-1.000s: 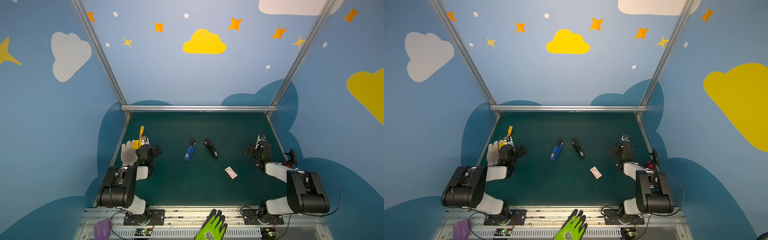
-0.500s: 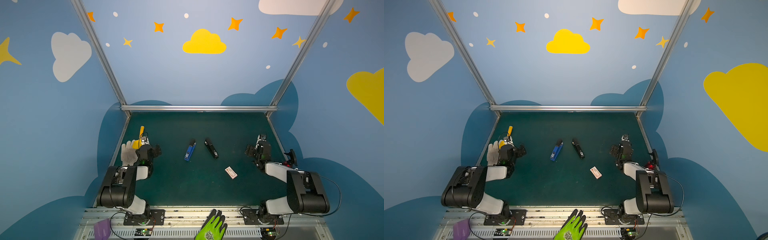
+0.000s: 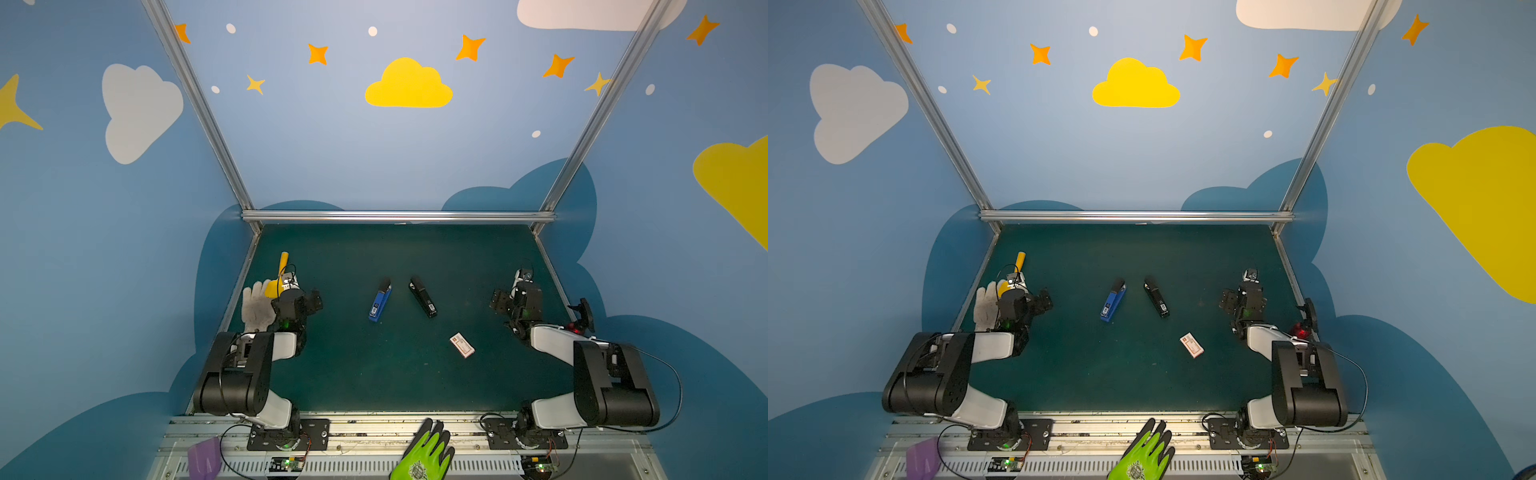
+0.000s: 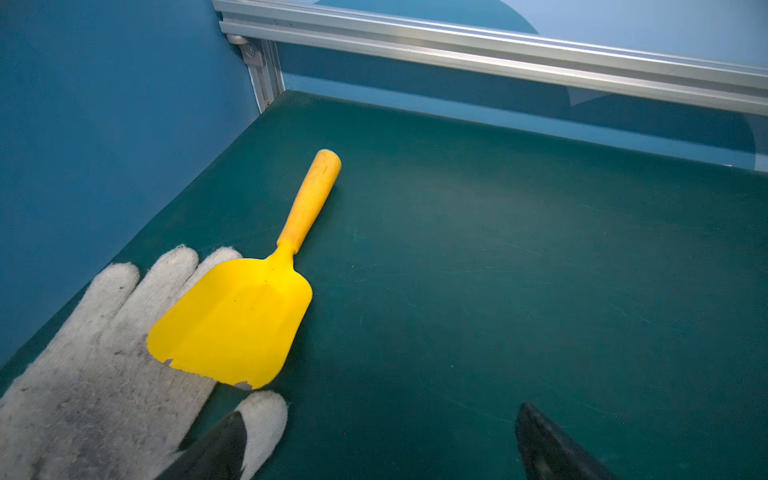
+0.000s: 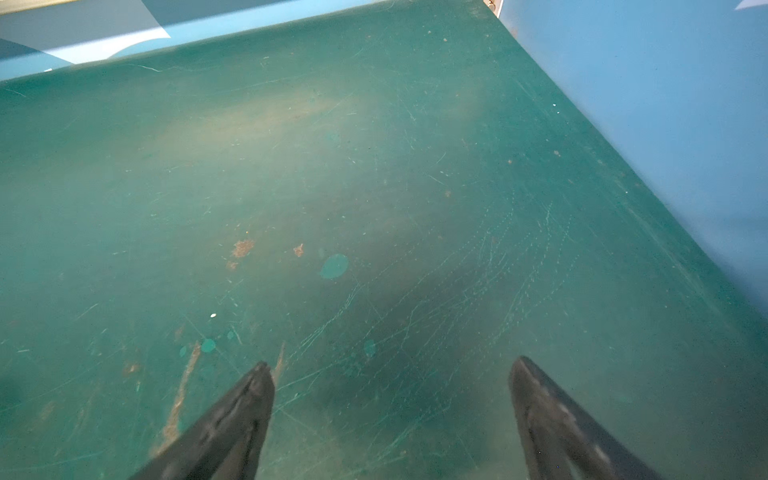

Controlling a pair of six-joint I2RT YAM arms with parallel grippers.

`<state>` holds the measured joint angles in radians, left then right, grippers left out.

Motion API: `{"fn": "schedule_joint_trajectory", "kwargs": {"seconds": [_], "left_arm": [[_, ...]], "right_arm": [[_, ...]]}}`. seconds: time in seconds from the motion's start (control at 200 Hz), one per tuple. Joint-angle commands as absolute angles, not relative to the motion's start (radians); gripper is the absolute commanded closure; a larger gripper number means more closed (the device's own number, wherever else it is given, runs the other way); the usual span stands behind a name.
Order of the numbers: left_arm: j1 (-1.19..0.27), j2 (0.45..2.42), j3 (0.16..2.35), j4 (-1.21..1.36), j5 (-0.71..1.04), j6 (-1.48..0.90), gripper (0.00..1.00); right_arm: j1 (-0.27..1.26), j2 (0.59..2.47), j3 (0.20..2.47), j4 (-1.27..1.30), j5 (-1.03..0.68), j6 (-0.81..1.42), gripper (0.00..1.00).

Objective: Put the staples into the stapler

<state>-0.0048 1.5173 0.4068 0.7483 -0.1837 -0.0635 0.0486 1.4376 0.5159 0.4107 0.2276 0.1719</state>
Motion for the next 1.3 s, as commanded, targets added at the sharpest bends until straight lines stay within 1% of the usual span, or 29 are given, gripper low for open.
{"fn": "schedule_joint_trajectory", "kwargs": {"seconds": [0.0, 0.506, 0.546, 0.621, 0.701, 0.751, 0.801, 0.831, 0.921, 0.961, 0.966, 0.986, 1.001, 1.016, 1.056, 1.061, 1.066, 1.092, 1.112, 1.152, 1.217, 1.297], "left_arm": [[-0.004, 1.517, 0.421, 0.738, -0.173, -0.058, 0.00], [0.002, 1.510, 0.424, 0.734, -0.172, -0.079, 0.00], [0.003, 1.493, 0.450, 0.678, -0.195, -0.097, 0.00], [0.002, 1.449, 0.542, 0.480, -0.189, -0.076, 0.00], [-0.005, 1.417, 0.599, 0.372, -0.215, -0.074, 0.00], [-0.010, 1.391, 0.621, 0.336, -0.238, -0.087, 0.00], [-0.009, 1.366, 0.644, 0.310, -0.223, -0.120, 0.00], [-0.009, 1.351, 0.665, 0.280, -0.213, -0.179, 0.00], [-0.004, 1.333, 0.770, 0.100, -0.194, -0.422, 0.00], [0.006, 1.340, 0.813, 0.027, -0.145, -0.500, 0.00], [0.007, 1.341, 0.818, 0.021, -0.131, -0.506, 0.00], [0.012, 1.345, 0.835, -0.004, -0.082, -0.524, 0.00], [0.015, 1.349, 0.846, -0.020, -0.053, -0.536, 0.00], [0.016, 1.352, 0.856, -0.035, -0.023, -0.550, 0.00], [0.015, 1.363, 0.873, -0.064, 0.052, -0.578, 0.00], [0.015, 1.365, 0.874, -0.067, 0.058, -0.579, 0.00], [0.015, 1.367, 0.876, -0.069, 0.071, -0.581, 0.00], [0.015, 1.374, 0.880, -0.072, 0.134, -0.583, 0.02], [0.014, 1.380, 0.879, -0.071, 0.182, -0.586, 0.05], [0.004, 1.392, 0.882, -0.087, 0.256, -0.603, 0.10], [-0.023, 1.400, 0.878, -0.136, 0.282, -0.630, 0.15], [-0.075, 1.395, 0.845, -0.155, 0.317, -0.638, 0.19]], "right_arm": [[0.051, 1.430, 0.527, 0.408, 0.239, 0.173, 0.11], [0.052, 1.421, 0.519, 0.419, 0.247, 0.170, 0.11], [0.053, 1.408, 0.520, 0.405, 0.231, 0.169, 0.11], [0.081, 1.386, 0.507, 0.415, 0.238, 0.138, 0.11], [0.121, 1.349, 0.508, 0.405, 0.307, 0.074, 0.11], [0.138, 1.299, 0.548, 0.321, 0.345, 0.055, 0.11], [0.137, 1.241, 0.601, 0.203, 0.338, 0.109, 0.11], [0.130, 1.209, 0.632, 0.143, 0.316, 0.146, 0.11], [0.102, 1.140, 0.694, 0.035, 0.163, 0.227, 0.11], [0.089, 1.117, 0.714, -0.032, 0.150, 0.338, 0.11], [0.089, 1.116, 0.714, -0.036, 0.155, 0.379, 0.11], [0.084, 1.113, 0.713, -0.046, 0.161, 0.454, 0.07], [0.077, 1.110, 0.709, -0.039, 0.136, 0.484, 0.06], [0.069, 1.111, 0.706, -0.031, 0.107, 0.490, 0.07], [0.049, 1.116, 0.683, 0.033, -0.031, 0.481, 0.26], [0.049, 1.116, 0.683, 0.033, -0.031, 0.481, 0.26], [0.048, 1.119, 0.679, 0.052, -0.055, 0.470, 0.30], [0.050, 1.129, 0.678, 0.090, -0.105, 0.458, 0.38], [0.049, 1.135, 0.678, 0.100, -0.139, 0.456, 0.42], [0.050, 1.149, 0.681, 0.073, -0.188, 0.465, 0.46], [0.055, 1.178, 0.740, -0.034, -0.250, 0.459, 0.51], [0.075, 1.227, 0.821, -0.157, -0.285, 0.459, 0.52]]}}
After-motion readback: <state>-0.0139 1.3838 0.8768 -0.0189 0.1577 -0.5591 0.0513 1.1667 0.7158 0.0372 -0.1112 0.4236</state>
